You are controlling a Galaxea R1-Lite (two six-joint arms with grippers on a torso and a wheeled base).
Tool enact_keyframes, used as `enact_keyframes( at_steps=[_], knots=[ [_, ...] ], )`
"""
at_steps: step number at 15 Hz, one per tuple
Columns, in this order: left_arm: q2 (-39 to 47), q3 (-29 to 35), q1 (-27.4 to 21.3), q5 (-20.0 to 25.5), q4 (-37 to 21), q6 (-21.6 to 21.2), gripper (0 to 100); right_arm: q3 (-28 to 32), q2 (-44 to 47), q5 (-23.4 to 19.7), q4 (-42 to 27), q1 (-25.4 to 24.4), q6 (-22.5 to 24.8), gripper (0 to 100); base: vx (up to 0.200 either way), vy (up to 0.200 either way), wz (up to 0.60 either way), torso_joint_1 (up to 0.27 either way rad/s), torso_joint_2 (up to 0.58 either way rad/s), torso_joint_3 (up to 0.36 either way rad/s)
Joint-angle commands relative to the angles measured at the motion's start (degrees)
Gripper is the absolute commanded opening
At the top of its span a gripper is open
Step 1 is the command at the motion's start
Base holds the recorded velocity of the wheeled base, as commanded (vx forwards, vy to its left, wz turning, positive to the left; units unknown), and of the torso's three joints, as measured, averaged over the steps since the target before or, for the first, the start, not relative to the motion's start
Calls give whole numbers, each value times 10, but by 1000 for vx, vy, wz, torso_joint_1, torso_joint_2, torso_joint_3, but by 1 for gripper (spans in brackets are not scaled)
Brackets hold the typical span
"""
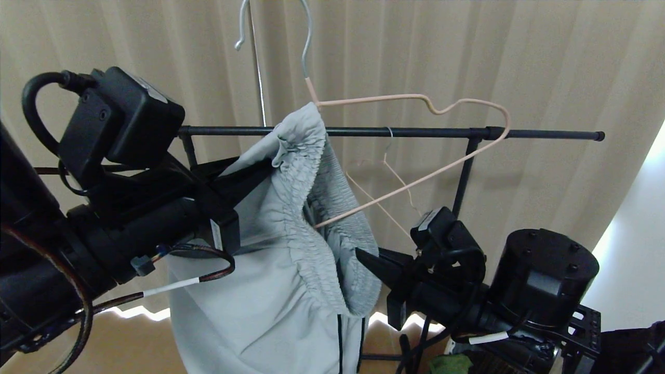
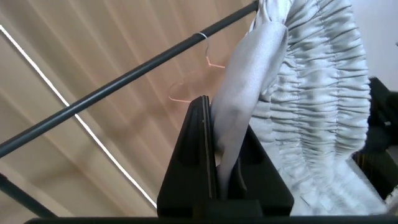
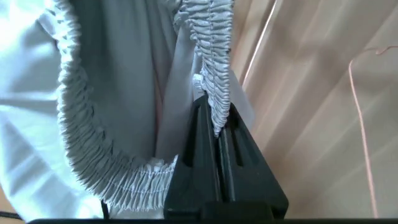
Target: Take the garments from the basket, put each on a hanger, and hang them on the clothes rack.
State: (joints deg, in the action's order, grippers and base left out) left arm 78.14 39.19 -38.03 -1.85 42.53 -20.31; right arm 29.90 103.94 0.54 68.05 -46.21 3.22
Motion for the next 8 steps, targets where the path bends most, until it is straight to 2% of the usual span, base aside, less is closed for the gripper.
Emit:
enact_keyframes(
  at_steps=[1,3,6,8],
  knots=[
    [-2,-4,1,0,1,0,0,0,-3,0,0,0,0,0,0,0,0,0,0,0],
    [-15,-16,4,-1,1,0,0,2,-15,3,8,18,1,0,0,0,0,0,0,0],
    [-40,-47,9,-5,-3,1,0,18,-33,3,9,74,4,0,0,0,0,0,0,0],
    [-52,-61,27,-5,-4,0,0,31,-38,3,6,98,4,0,0,0,0,0,0,0]
  ],
)
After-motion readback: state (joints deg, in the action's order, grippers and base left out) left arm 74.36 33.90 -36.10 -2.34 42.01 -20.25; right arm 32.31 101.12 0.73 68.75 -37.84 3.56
